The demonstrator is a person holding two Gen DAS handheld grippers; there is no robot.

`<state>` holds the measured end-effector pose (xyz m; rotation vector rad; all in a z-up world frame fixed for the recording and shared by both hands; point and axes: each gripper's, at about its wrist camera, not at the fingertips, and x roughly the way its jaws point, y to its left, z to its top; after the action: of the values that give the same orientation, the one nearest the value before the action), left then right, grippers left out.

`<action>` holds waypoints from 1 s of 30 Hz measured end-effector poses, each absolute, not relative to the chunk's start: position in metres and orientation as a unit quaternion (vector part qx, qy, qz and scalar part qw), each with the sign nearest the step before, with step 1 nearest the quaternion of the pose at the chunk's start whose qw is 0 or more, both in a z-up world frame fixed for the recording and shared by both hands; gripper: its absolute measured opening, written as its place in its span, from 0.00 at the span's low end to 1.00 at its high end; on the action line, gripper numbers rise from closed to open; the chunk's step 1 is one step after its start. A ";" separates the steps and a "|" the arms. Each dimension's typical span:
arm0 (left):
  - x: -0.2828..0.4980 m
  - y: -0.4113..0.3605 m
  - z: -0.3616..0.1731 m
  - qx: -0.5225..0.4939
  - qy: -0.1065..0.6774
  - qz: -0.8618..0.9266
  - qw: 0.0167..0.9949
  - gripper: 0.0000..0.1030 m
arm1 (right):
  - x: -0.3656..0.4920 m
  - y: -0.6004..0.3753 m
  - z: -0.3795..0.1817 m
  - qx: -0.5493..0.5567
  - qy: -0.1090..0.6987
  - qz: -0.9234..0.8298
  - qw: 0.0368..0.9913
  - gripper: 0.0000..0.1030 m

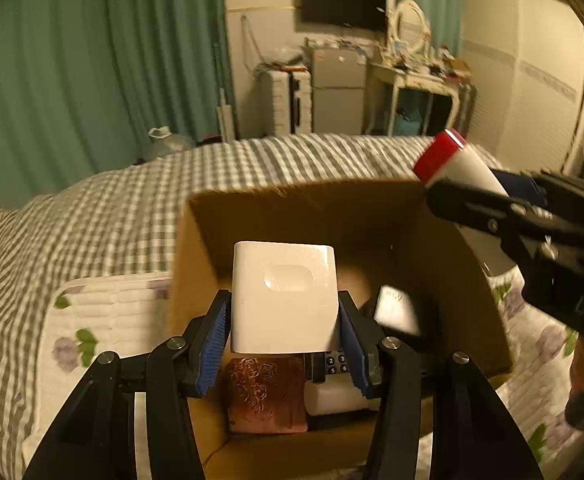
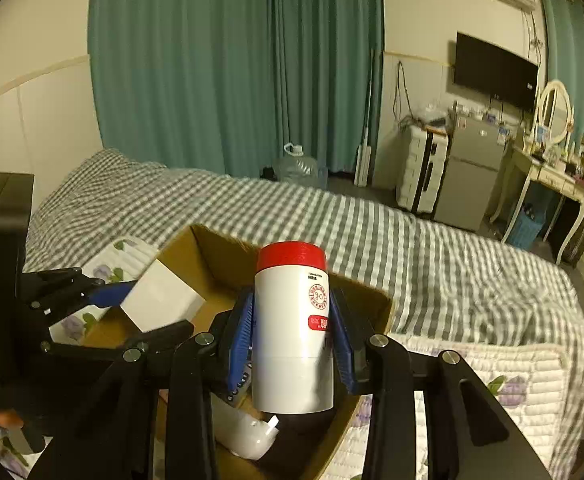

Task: Organize rigid objects
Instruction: 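Lower the charger cube and bottle into the box while both tools open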

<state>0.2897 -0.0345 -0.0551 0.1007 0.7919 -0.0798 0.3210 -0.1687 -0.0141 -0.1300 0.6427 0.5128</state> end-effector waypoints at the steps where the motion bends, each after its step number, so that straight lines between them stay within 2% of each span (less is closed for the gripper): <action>1: 0.294 -0.035 -0.059 0.053 0.387 -0.038 0.920 0.51 | 0.323 -0.168 -0.018 -0.065 0.318 0.251 0.912 0.35; 6: 0.299 -0.032 -0.065 0.059 0.376 -0.008 0.925 0.53 | 0.324 -0.165 -0.025 -0.082 0.320 0.251 0.910 0.35; 13: 0.289 -0.015 -0.040 0.035 0.358 0.009 0.933 0.54 | 0.331 -0.158 -0.029 -0.114 0.307 0.252 0.911 0.35; 20: 0.286 -0.012 -0.038 0.028 0.360 0.006 0.933 0.54 | 0.349 -0.155 -0.045 -0.150 0.311 0.280 0.896 0.35; 21: 0.285 -0.011 -0.038 0.027 0.361 0.004 0.932 0.54 | 0.350 -0.157 -0.047 -0.142 0.313 0.278 0.897 0.38; 23: 0.284 -0.012 -0.039 0.023 0.365 0.001 0.931 0.54 | 0.349 -0.165 -0.046 -0.123 0.312 0.266 0.904 0.72; 30: 0.256 -0.011 -0.033 -0.001 0.369 0.001 0.929 0.60 | 0.299 -0.197 -0.013 -0.073 0.271 0.250 0.927 0.75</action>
<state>0.2558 -0.0107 -0.0325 -0.0010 0.7560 0.0021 0.2994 -0.1966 -0.0129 -0.1488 0.5560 0.5118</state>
